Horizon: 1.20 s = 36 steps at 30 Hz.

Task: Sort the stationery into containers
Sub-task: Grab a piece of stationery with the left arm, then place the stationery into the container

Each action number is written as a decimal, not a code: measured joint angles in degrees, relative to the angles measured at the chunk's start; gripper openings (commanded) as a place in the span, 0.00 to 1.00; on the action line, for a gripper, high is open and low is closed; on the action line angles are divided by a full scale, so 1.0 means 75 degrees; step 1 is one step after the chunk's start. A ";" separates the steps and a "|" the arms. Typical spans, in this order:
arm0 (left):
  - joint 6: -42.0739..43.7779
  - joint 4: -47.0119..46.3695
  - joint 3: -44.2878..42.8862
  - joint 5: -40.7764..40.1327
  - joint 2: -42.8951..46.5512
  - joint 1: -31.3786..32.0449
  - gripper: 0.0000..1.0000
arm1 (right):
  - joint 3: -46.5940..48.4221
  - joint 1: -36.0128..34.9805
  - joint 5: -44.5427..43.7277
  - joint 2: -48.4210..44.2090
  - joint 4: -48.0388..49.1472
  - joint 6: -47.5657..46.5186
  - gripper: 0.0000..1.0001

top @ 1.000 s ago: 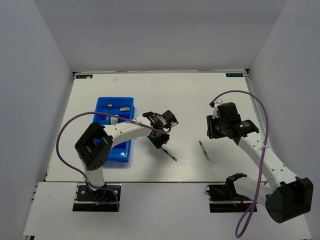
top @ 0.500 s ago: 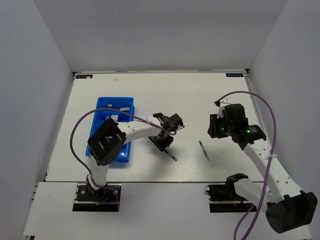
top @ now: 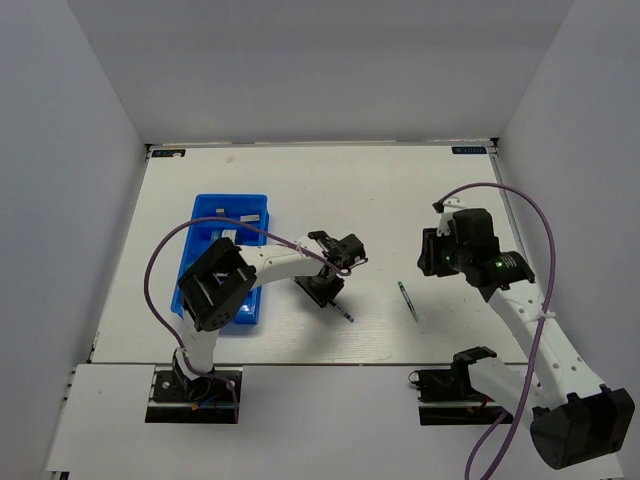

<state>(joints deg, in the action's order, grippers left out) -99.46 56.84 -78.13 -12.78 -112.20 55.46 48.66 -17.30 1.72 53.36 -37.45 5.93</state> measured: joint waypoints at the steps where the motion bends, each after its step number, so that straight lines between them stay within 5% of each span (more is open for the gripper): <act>1: -0.0009 -0.0012 0.0000 0.0009 -0.0017 -0.0003 0.43 | -0.0020 0.0006 -0.0003 -0.0015 0.0003 0.0000 0.44; 9: -0.0052 -0.0047 0.0003 0.0079 -0.0035 -0.0038 0.34 | -0.0105 0.0114 0.0009 -0.0055 0.0003 0.0006 0.44; 16: -0.0055 -0.0160 0.0096 0.0230 -0.0012 -0.0085 0.00 | -0.0105 0.0192 0.0058 -0.0125 0.0003 0.0006 0.44; 26: 0.0090 -0.0128 0.0793 -0.0816 0.1026 0.0096 0.00 | -0.0111 0.0291 0.0154 -0.0178 0.0003 0.0015 0.46; 31: -0.0227 0.0694 0.0816 -0.1964 0.2906 -0.0061 0.00 | -0.0114 0.0306 0.0172 -0.0178 0.0003 0.0020 0.46; 36: -0.0662 0.1113 0.1888 -0.2602 0.5219 -0.1230 0.00 | -0.0122 0.0347 0.0195 -0.0178 0.0003 0.0026 0.46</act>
<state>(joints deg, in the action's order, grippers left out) -104.42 65.19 -63.96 -32.29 -73.06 46.24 47.75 -14.70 3.18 52.03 -37.43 6.13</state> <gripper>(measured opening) 0.181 0.457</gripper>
